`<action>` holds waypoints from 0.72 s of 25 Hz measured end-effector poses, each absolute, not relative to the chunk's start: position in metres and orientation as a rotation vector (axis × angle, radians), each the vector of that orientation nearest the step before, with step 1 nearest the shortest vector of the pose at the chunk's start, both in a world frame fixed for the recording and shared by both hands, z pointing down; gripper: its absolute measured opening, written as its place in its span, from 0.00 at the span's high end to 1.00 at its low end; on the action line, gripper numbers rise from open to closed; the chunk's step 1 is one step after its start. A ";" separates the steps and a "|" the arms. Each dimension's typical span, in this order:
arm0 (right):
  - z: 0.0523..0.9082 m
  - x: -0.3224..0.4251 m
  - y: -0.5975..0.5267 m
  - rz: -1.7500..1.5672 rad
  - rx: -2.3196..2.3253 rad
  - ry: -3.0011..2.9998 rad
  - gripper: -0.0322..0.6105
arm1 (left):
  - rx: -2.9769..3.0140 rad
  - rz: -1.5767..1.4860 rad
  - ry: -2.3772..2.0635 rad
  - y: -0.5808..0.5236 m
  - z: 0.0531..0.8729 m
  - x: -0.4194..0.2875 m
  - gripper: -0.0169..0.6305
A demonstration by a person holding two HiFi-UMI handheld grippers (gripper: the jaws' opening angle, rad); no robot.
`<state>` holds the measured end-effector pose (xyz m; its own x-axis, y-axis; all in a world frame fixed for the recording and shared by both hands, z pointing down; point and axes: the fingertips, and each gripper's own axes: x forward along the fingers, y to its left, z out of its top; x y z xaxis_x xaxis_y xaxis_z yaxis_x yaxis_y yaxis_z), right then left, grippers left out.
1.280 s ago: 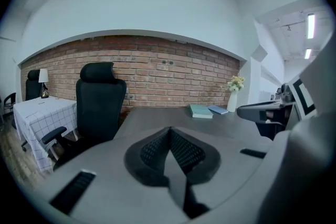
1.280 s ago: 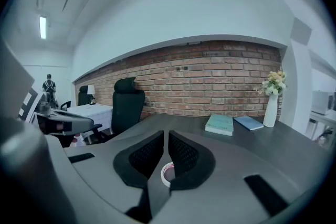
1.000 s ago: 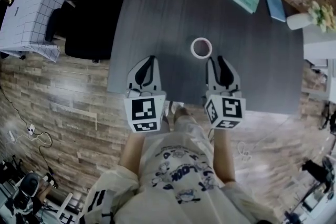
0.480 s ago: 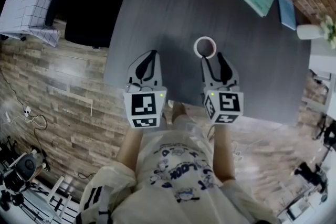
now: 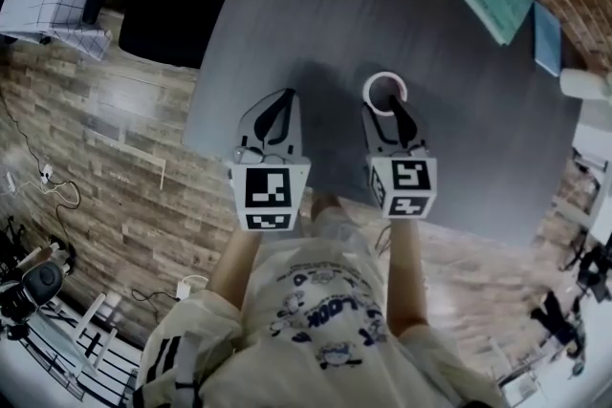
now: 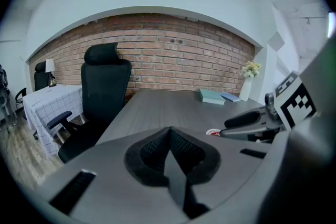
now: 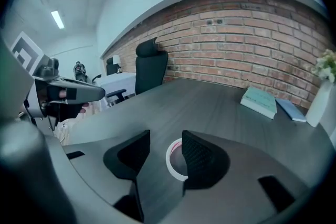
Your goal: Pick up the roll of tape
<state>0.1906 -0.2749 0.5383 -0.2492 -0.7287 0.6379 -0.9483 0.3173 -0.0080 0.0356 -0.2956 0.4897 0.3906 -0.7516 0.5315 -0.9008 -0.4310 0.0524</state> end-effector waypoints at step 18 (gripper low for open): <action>0.609 0.185 -0.290 0.618 1.176 -1.930 0.68 | 2.169 0.674 -1.444 -0.305 0.542 0.029 0.97</action>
